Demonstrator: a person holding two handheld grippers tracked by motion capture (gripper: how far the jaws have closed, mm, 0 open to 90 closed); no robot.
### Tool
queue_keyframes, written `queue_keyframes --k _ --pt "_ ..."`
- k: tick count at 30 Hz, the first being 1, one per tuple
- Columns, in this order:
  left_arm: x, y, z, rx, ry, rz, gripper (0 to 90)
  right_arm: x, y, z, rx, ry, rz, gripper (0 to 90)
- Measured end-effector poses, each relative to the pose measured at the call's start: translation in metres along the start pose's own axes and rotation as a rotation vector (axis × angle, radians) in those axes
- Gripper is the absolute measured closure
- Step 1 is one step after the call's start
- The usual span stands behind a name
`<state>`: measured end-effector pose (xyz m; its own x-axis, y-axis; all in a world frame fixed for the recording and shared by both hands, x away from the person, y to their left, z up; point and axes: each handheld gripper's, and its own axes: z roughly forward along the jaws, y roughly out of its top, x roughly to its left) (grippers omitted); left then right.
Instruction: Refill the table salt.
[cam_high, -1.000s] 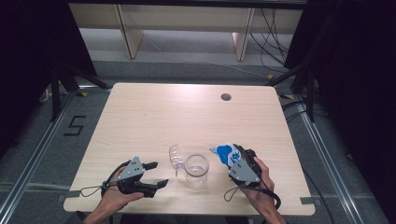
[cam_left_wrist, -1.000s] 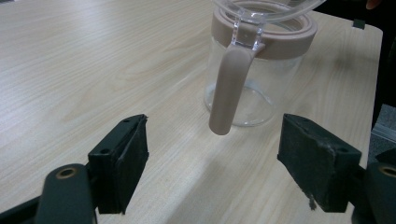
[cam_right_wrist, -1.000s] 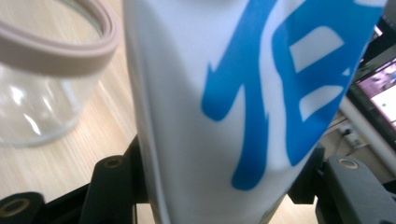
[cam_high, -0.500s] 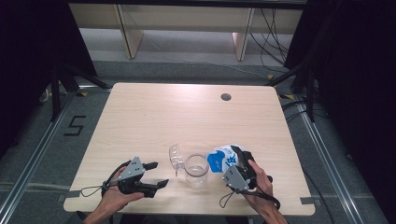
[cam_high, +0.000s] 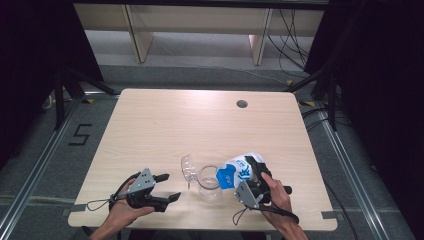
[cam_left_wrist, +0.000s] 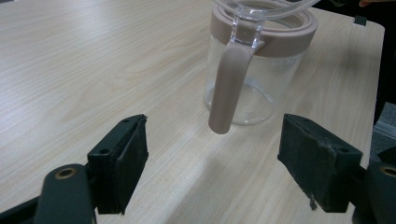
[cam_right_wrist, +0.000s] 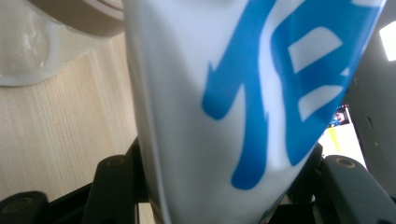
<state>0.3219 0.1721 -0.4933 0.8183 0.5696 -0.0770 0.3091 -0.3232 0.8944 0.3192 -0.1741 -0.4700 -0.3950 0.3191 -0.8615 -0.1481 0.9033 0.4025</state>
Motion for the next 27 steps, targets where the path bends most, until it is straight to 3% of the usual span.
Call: queue_keyframes --k 2,4,7,8,9,10,12,13,27 --pt "0.0001 -0.0002 0.0002 -0.001 0.001 -0.002 23.4 0.0003 0.0005 0.0000 0.014 -0.007 -0.023 45.3" --pt "0.0005 -0.0002 0.0005 0.001 -0.003 0.005 23.4 -0.0034 0.0020 0.0006 0.007 -0.020 -0.099 45.5" --pt "0.0002 -0.0001 0.0007 0.002 -0.006 0.005 23.4 -0.0010 0.0017 0.0017 0.013 -0.018 -0.065 45.6" --pt "0.0000 -0.0002 0.0007 0.001 -0.004 0.005 23.4 -0.0019 0.0020 0.0023 0.010 -0.026 -0.098 45.6" --pt "0.0001 -0.0002 0.0007 0.001 -0.005 0.005 23.4 0.0011 0.0015 0.0024 0.025 -0.026 -0.070 45.6" --pt "0.0002 -0.0003 0.0008 0.001 -0.004 0.004 23.4 0.0011 0.0015 0.0031 0.024 -0.034 -0.092 45.6" --pt "0.0002 -0.0002 0.0010 0.002 -0.004 0.005 23.4 0.0018 0.0014 0.0030 0.034 -0.035 -0.068 45.7" --pt "0.0001 -0.0002 0.0010 0.002 -0.004 0.005 23.4 -0.0005 0.0011 0.0051 0.012 -0.043 -0.118 45.7" --pt "-0.0001 -0.0005 -0.0001 0.003 0.002 0.001 23.4 0.0005 0.0042 0.0043 0.023 -0.072 -0.191 46.1"
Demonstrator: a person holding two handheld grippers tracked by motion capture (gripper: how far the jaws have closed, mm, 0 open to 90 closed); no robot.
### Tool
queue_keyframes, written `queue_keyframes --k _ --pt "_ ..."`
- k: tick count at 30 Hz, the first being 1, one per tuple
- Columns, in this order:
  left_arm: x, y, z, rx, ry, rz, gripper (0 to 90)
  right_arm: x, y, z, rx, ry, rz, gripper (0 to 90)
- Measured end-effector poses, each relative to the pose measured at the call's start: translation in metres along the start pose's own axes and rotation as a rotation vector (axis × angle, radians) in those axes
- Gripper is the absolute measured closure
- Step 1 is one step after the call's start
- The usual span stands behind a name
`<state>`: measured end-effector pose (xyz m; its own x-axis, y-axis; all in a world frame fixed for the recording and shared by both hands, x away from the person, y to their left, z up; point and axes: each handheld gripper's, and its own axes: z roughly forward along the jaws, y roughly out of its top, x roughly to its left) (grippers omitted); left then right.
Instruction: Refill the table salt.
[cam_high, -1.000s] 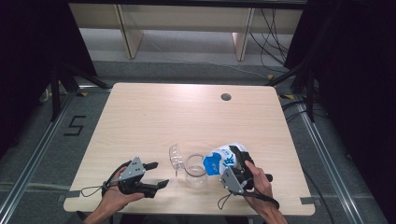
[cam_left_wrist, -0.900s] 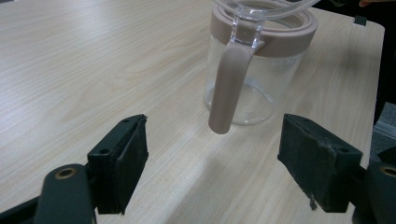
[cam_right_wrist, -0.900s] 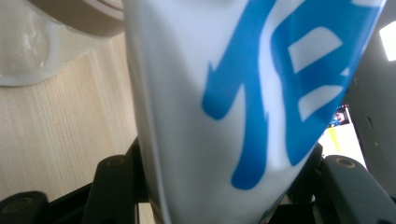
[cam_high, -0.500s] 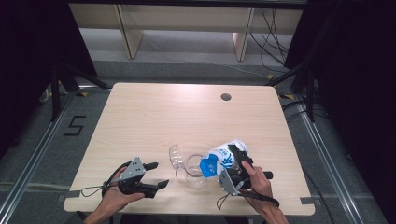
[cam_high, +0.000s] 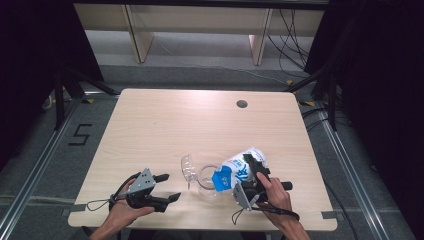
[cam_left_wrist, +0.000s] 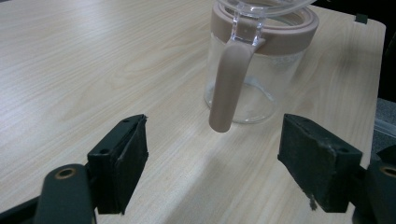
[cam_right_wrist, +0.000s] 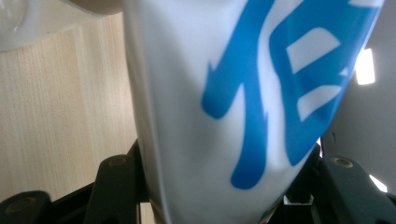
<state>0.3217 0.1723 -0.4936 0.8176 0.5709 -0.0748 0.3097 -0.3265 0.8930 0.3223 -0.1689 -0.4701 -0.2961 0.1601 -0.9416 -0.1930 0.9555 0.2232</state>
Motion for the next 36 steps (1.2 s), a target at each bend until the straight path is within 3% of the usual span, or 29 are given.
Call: queue_keyframes --k 2,4,7,11,14,16,19,20,23,26,27,30,31,33,35,36 --pt "0.0000 0.0000 -0.0002 0.000 0.000 0.000 23.4 0.0031 -0.0004 0.0011 0.008 0.004 0.022 46.3" --pt "-0.0005 0.0002 -0.0007 0.004 0.006 0.002 23.4 0.0025 -0.0001 0.0019 0.002 0.012 -0.004 46.3" --pt "-0.0006 0.0001 -0.0007 0.003 0.005 0.003 23.4 -0.0003 0.0011 0.0004 0.000 -0.013 -0.056 46.4" --pt "-0.0004 -0.0001 -0.0012 0.003 0.006 0.000 23.4 0.0009 0.0014 0.0002 0.005 -0.017 -0.054 46.6" --pt "-0.0009 0.0000 -0.0008 0.000 0.006 -0.004 23.4 0.0004 0.0010 0.0015 0.012 -0.016 -0.095 46.6" --pt "-0.0006 0.0001 -0.0007 0.003 0.004 0.004 23.4 0.0028 0.0003 -0.0005 0.032 -0.020 -0.047 46.7" --pt "-0.0003 -0.0002 -0.0004 0.002 0.001 0.007 23.4 0.0009 0.0005 0.0006 0.021 -0.027 -0.096 46.8" --pt "-0.0002 -0.0002 -0.0004 0.002 0.001 0.006 23.4 0.0040 0.0015 0.0008 0.017 -0.017 -0.055 46.8" --pt "-0.0005 0.0000 -0.0007 0.004 0.004 0.003 23.4 0.0028 0.0014 0.0013 0.013 -0.026 -0.087 46.9" --pt "-0.0004 -0.0001 -0.0008 0.004 0.005 0.000 23.4 0.0036 0.0020 0.0015 0.016 -0.022 -0.087 46.9" --pt "-0.0004 -0.0001 -0.0009 0.004 0.005 0.001 23.4 0.0057 0.0024 0.0015 0.021 -0.021 -0.065 46.9" --pt "-0.0004 -0.0002 -0.0004 0.001 0.001 0.002 23.4 0.0026 0.0035 0.0015 0.019 -0.030 -0.125 47.0" --pt "-0.0006 -0.0002 -0.0003 0.001 0.002 0.002 23.4 0.0053 0.0026 0.0011 0.030 -0.032 -0.083 47.0" --pt "-0.0006 -0.0001 -0.0006 0.003 0.004 0.003 23.4 0.0052 0.0027 0.0012 0.030 -0.031 -0.086 47.0" --pt "-0.0004 -0.0001 -0.0007 0.004 0.005 0.001 23.4 0.0029 0.0036 0.0017 0.022 -0.024 -0.130 47.1" --pt "-0.0003 -0.0002 -0.0005 0.002 0.003 0.001 23.4 0.0038 0.0031 0.0023 0.028 -0.018 -0.123 47.2"
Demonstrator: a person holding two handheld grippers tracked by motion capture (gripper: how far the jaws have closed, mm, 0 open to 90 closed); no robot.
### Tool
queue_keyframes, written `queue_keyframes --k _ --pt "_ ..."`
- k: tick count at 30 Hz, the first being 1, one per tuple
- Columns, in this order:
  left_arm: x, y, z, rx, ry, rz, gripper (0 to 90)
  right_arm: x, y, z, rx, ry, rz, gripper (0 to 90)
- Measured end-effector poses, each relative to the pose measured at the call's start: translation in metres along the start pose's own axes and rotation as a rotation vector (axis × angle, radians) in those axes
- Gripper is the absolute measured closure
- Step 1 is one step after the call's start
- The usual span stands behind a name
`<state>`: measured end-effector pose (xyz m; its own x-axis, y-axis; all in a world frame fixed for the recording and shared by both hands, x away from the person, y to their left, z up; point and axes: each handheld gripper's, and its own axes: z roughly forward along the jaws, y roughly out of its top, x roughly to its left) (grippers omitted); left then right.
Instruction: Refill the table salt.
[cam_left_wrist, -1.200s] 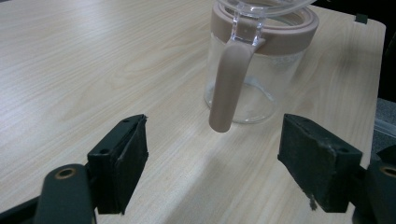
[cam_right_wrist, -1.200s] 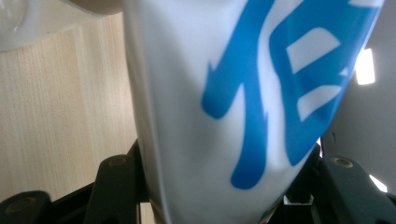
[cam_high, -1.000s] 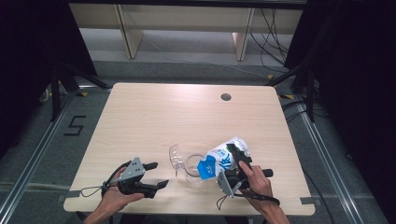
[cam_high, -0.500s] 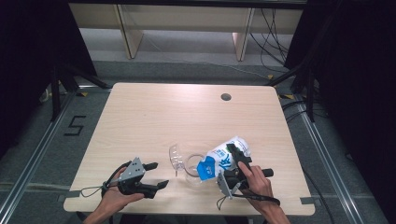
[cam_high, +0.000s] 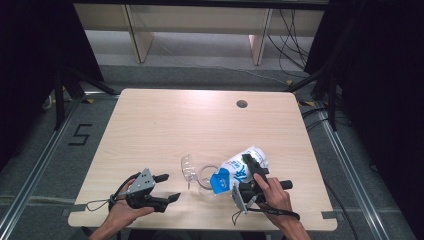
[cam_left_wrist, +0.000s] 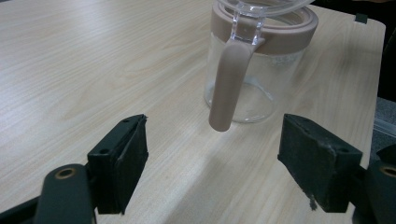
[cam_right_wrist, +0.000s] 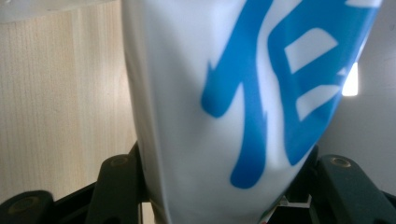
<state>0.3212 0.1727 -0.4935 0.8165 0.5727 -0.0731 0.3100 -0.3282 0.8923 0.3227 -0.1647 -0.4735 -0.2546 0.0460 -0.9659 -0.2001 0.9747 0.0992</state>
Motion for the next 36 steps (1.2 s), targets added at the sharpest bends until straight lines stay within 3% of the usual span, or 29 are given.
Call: queue_keyframes --k 2,3,5,7,14,16,17,24,28,31,33,36 --pt "-0.0002 0.0000 0.0003 -0.001 -0.002 0.001 23.4 -0.0012 -0.0002 0.0003 -0.004 -0.003 -0.023 47.2" --pt "-0.0004 0.0000 0.0003 -0.001 -0.001 0.002 23.4 0.0044 -0.0001 -0.0011 0.027 0.002 0.049 47.2" --pt "-0.0002 0.0000 0.0002 0.000 -0.002 0.002 23.4 0.0048 0.0002 -0.0016 0.036 -0.003 0.047 47.3" --pt "0.0002 0.0000 0.0003 -0.002 -0.004 0.002 23.4 0.0015 0.0010 0.0000 0.015 -0.015 -0.004 47.4" --pt "-0.0001 -0.0001 0.0006 -0.001 -0.005 0.001 23.4 0.0032 0.0011 0.0012 0.016 -0.022 -0.006 47.5" --pt "0.0000 -0.0001 0.0006 0.000 -0.005 0.000 23.4 -0.0003 0.0016 -0.0001 0.026 -0.039 -0.077 47.6" --pt "0.0001 -0.0002 0.0006 0.000 -0.005 0.000 23.4 0.0023 0.0019 0.0007 0.020 -0.033 -0.041 47.6" --pt "0.0005 0.0000 0.0007 0.002 -0.011 0.006 23.4 0.0036 0.0037 0.0017 0.013 -0.037 -0.087 47.9" --pt "0.0005 -0.0001 0.0009 0.001 -0.010 0.006 23.4 0.0062 0.0042 0.0012 0.028 -0.032 -0.061 47.9" --pt "0.0003 -0.0002 0.0010 0.001 -0.009 0.006 23.4 0.0060 0.0043 0.0015 0.024 -0.046 -0.075 47.9" --pt "0.0002 -0.0003 0.0012 0.001 -0.008 0.005 23.4 0.0027 0.0048 0.0036 -0.015 -0.067 -0.132 48.0" --pt "-0.0002 -0.0005 0.0015 0.005 -0.004 0.002 23.4 0.0044 0.0046 0.0018 0.015 -0.054 -0.136 48.1"
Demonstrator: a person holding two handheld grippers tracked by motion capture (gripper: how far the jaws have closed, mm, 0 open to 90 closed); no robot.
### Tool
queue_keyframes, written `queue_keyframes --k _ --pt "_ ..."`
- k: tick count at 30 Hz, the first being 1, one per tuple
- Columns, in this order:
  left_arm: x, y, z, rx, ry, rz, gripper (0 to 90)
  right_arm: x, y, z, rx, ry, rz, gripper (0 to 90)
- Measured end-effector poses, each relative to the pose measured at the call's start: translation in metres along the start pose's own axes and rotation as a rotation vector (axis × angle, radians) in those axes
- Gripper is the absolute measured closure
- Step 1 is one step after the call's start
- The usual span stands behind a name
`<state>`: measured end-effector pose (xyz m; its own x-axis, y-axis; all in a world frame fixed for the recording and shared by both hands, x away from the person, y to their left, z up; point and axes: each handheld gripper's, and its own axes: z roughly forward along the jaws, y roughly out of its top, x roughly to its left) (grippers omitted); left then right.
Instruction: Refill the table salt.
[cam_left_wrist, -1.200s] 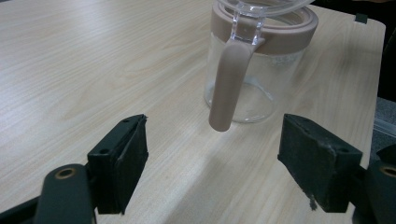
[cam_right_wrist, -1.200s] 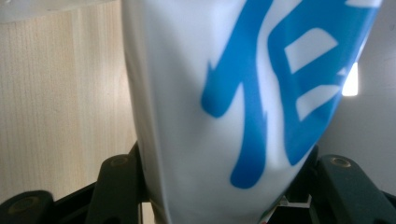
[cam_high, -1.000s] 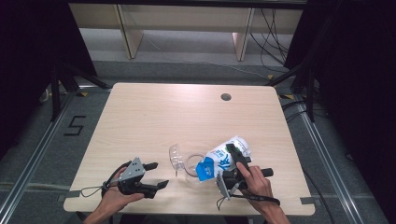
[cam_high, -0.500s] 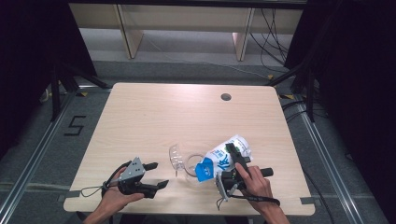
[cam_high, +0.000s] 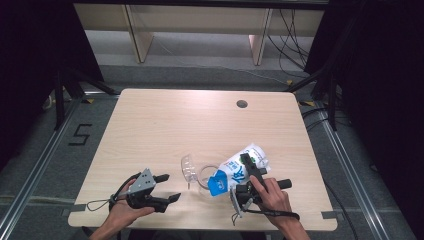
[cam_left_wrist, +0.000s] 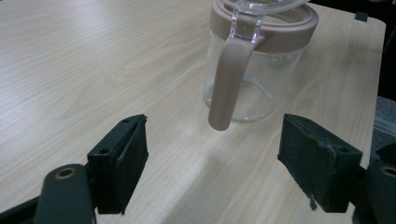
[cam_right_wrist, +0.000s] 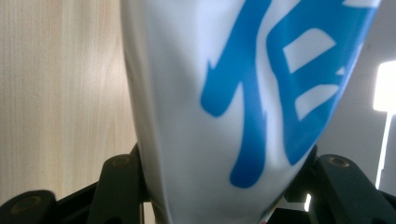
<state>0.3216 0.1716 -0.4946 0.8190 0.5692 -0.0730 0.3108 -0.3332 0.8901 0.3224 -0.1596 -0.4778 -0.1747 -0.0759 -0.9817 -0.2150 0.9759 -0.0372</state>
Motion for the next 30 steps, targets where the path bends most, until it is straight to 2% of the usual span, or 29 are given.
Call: queue_keyframes --k 2,5,6,7,8,9,11,13,15,17,19,20,22,26,27,28,30 --pt "-0.0020 -0.0005 0.0000 -0.004 0.003 -0.026 23.4 0.0023 0.0002 -0.0003 0.007 0.004 0.018 48.4" --pt "-0.0013 -0.0002 -0.0003 -0.007 -0.004 -0.022 23.4 0.0019 0.0000 0.0000 0.007 -0.005 0.003 48.5" --pt "-0.0006 -0.0001 -0.0007 -0.001 -0.004 -0.014 23.4 -0.0011 0.0004 0.0005 -0.002 -0.013 -0.041 48.5" --pt "-0.0017 -0.0003 -0.0003 -0.008 -0.006 -0.027 23.4 0.0006 0.0000 0.0005 0.001 -0.013 -0.016 48.6" --pt "-0.0007 0.0001 -0.0005 -0.006 -0.006 -0.004 23.3 0.0008 0.0001 0.0002 0.010 -0.006 -0.013 48.6" --pt "-0.0002 0.0004 -0.0006 -0.004 -0.007 0.008 23.4 0.0002 0.0003 0.0005 0.006 -0.010 -0.025 48.6" --pt "-0.0008 0.0003 -0.0005 -0.003 -0.005 0.002 23.4 0.0001 0.0008 0.0006 0.003 -0.013 -0.029 48.6" --pt "-0.0003 0.0006 -0.0007 -0.001 -0.008 0.010 23.4 0.0037 0.0008 -0.0006 0.018 -0.013 0.011 48.7" --pt "-0.0002 0.0006 -0.0008 -0.002 -0.009 0.009 23.4 -0.0014 0.0015 0.0017 -0.024 -0.038 -0.057 48.7" --pt "-0.0002 0.0006 -0.0008 -0.002 -0.010 0.009 23.4 -0.0016 0.0017 0.0021 -0.023 -0.033 -0.064 48.7" --pt "-0.0004 0.0005 -0.0009 -0.001 -0.010 0.008 23.4 0.0039 0.0010 0.0009 0.003 -0.028 0.005 48.7" --pt "-0.0005 0.0005 -0.0009 0.000 -0.008 0.006 23.4 -0.0016 0.0025 0.0005 0.004 -0.025 -0.073 48.8" --pt "-0.0002 0.0006 -0.0008 0.000 -0.010 0.012 23.4 0.0016 0.0022 0.0002 0.014 -0.022 -0.021 48.9" --pt "-0.0007 0.0005 -0.0007 0.000 -0.008 0.006 23.4 0.0010 0.0023 0.0007 0.010 -0.021 -0.035 49.1" --pt "-0.0007 0.0005 -0.0007 0.001 -0.008 0.006 23.4 -0.0020 0.0029 0.0012 -0.003 -0.029 -0.079 49.1" --pt "-0.0009 0.0003 -0.0005 -0.002 -0.005 0.004 23.4 -0.0032 0.0032 0.0012 -0.006 -0.033 -0.095 49.1" --pt "-0.0007 0.0003 -0.0005 -0.003 -0.006 0.005 23.4 -0.0013 0.0027 0.0016 -0.006 -0.030 -0.069 49.1"
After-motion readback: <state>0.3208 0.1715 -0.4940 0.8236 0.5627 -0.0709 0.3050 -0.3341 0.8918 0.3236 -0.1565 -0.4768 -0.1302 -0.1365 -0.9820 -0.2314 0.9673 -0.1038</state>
